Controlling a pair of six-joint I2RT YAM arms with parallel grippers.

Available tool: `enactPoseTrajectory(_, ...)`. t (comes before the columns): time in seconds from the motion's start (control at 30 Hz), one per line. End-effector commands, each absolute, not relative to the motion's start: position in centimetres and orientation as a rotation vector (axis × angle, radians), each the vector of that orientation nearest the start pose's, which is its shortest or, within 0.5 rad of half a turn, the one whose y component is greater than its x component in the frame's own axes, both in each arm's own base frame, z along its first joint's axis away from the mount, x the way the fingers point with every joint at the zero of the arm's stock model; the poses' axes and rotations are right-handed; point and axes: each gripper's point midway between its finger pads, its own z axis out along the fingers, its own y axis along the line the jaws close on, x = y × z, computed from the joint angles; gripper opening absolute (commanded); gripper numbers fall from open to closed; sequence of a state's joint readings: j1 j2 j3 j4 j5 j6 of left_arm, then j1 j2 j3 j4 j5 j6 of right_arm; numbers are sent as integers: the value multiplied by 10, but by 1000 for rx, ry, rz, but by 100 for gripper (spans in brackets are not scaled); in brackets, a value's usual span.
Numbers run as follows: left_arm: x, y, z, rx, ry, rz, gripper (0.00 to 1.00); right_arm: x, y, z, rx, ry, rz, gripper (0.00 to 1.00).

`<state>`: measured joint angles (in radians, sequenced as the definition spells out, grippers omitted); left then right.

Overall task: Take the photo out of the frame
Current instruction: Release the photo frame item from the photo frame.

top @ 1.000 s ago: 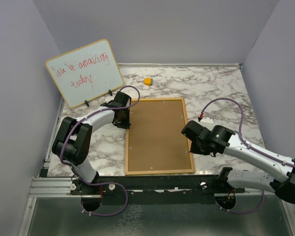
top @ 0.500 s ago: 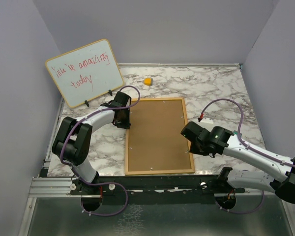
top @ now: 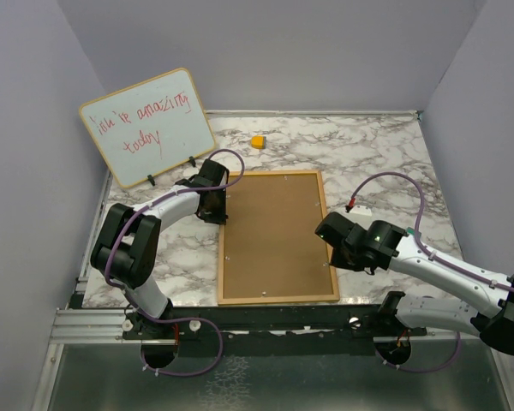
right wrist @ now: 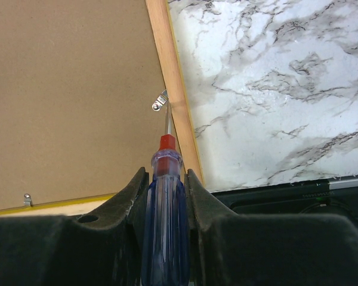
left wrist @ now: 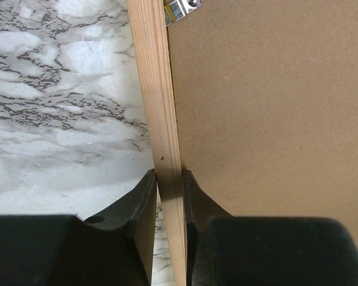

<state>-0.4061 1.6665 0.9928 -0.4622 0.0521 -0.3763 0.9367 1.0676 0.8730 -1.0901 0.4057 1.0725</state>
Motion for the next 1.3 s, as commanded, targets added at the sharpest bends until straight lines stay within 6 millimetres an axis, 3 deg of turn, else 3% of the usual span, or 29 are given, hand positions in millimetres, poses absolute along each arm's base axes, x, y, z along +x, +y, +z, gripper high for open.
enactPoseTrajectory(0.0,291,-154,13,121,2813,-256,0,153,142,118,272,2586,69,0)
enactPoseTrajectory(0.43,290,-155,13,126,2815,-258,0,157,151,127,206,2595,95,0)
enactPoseTrajectory(0.97,290,-155,13,130,2817,-257,0,154,141,136,226,2595,44,0)
enactPoseTrajectory(1.27,290,-155,13,129,2817,-252,0,145,141,121,232,2639,47,0)
